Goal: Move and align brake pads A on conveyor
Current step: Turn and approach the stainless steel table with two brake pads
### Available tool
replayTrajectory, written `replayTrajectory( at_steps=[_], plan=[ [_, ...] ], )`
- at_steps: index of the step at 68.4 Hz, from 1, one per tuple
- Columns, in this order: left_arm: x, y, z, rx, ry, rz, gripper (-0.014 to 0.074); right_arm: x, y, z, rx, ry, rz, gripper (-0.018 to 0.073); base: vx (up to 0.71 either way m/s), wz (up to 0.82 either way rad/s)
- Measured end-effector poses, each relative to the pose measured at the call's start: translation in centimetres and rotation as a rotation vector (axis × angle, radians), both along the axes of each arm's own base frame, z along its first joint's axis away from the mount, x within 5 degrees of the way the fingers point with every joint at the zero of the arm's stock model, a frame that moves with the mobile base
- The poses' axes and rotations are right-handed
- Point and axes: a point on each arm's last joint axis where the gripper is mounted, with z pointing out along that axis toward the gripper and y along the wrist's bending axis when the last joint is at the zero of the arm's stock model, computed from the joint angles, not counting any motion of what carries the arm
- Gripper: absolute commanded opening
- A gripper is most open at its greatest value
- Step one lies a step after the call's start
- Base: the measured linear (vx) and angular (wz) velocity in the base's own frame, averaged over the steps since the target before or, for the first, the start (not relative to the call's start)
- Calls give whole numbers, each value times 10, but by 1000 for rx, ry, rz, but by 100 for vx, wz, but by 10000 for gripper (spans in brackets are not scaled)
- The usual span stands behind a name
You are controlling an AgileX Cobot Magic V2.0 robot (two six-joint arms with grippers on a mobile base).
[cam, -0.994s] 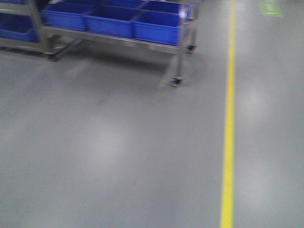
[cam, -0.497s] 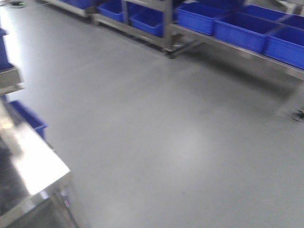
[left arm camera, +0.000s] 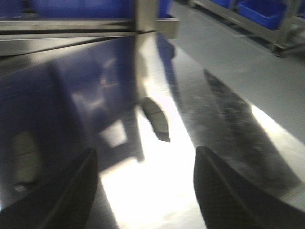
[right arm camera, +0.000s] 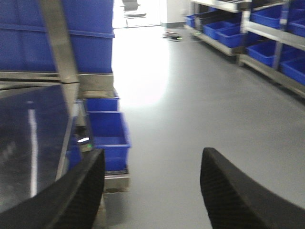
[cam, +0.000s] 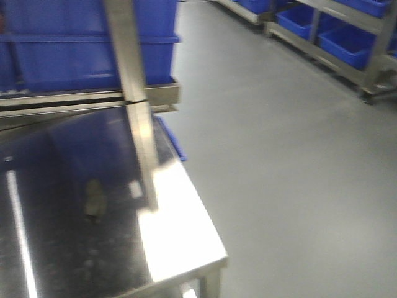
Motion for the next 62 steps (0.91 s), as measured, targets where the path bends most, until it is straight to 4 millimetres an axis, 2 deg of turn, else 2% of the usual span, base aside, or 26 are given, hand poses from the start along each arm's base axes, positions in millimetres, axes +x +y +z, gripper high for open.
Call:
replayTrajectory(
  at_steps=[34,46,62],
  plan=[
    [0,0,0,0,0,0,433,0,0,0,0,0,0,432,10,71],
    [0,0,0,0,0,0,433,0,0,0,0,0,0,432,5,31],
    [0,0,0,0,0,0,433,0,0,0,0,0,0,432,7,-1]
  ],
)
